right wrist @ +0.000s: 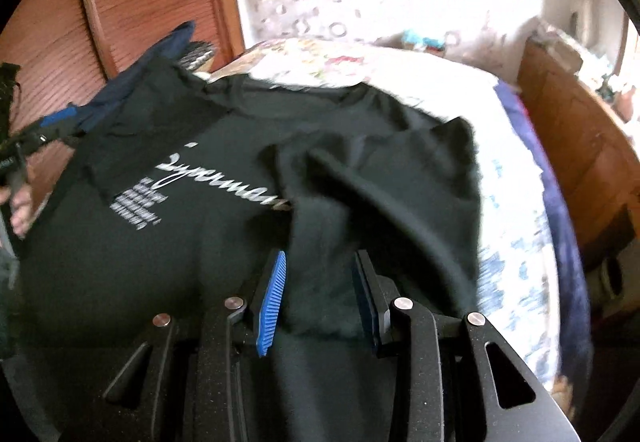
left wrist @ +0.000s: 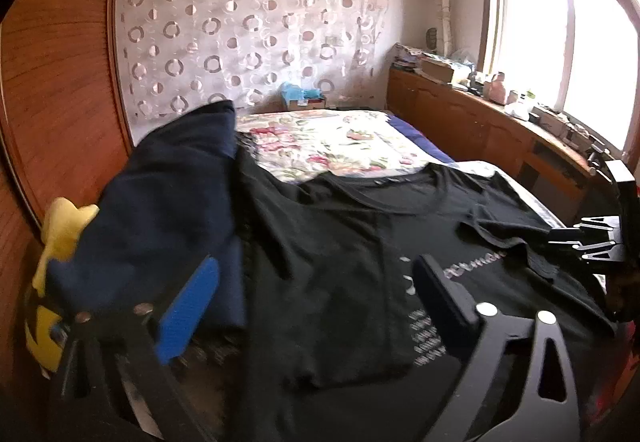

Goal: Fold small clothes

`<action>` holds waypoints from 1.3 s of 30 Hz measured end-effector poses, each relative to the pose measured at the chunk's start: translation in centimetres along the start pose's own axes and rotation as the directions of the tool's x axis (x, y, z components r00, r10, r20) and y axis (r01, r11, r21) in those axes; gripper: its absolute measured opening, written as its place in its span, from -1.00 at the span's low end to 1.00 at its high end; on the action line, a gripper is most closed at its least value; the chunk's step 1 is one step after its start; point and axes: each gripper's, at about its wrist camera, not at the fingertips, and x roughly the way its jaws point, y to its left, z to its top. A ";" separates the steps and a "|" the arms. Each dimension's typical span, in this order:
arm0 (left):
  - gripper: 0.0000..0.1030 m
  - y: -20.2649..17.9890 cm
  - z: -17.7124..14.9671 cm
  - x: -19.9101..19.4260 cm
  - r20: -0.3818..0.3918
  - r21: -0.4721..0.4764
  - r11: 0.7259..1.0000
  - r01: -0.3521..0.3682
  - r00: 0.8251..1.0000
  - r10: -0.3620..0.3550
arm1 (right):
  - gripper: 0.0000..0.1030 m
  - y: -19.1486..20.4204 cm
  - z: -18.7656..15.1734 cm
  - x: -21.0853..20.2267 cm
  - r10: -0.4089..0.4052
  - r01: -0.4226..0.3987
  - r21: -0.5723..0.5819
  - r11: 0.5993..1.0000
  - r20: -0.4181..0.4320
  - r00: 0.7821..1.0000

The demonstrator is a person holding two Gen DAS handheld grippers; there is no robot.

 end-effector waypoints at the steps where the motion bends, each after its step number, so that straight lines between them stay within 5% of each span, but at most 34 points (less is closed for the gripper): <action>1: 0.65 0.6 0.5 0.4 -0.005 0.004 1.000 -0.011 1.000 0.011 | -0.30 -0.3 0.1 0.3 -0.021 0.021 -0.004 1.000 -0.001 1.000; 8: 0.04 2.8 2.0 3.2 -0.067 -0.002 1.000 -0.024 0.998 0.024 | -0.30 -1.3 0.5 3.2 -0.065 0.066 0.019 0.998 -0.034 0.997; 14: -0.16 3.4 3.3 5.1 -0.101 0.000 1.000 -0.028 0.994 0.028 | -0.30 -1.5 0.4 4.3 -0.058 0.060 0.022 0.998 -0.054 0.997; 28: -0.23 3.7 6.3 10.3 -0.189 0.032 0.995 -0.093 0.977 0.097 | -0.20 -2.0 -0.2 4.2 -0.032 0.032 0.034 0.999 -0.023 0.999; 33: -0.43 3.7 6.5 11.4 -0.198 0.061 0.991 -0.119 0.972 0.129 | -0.19 -1.9 -0.2 4.2 -0.037 0.038 0.031 0.999 -0.023 0.999; 37: -0.88 3.6 6.4 11.6 -0.207 0.079 0.990 -0.116 0.970 0.130 | -0.19 -1.9 -0.2 4.2 -0.036 0.036 0.030 0.999 -0.022 0.999; 39: -0.91 3.5 6.4 11.1 -0.198 0.082 0.991 -0.107 0.973 0.122 | -0.19 -1.9 -0.2 4.2 -0.034 0.035 0.031 0.999 -0.022 0.999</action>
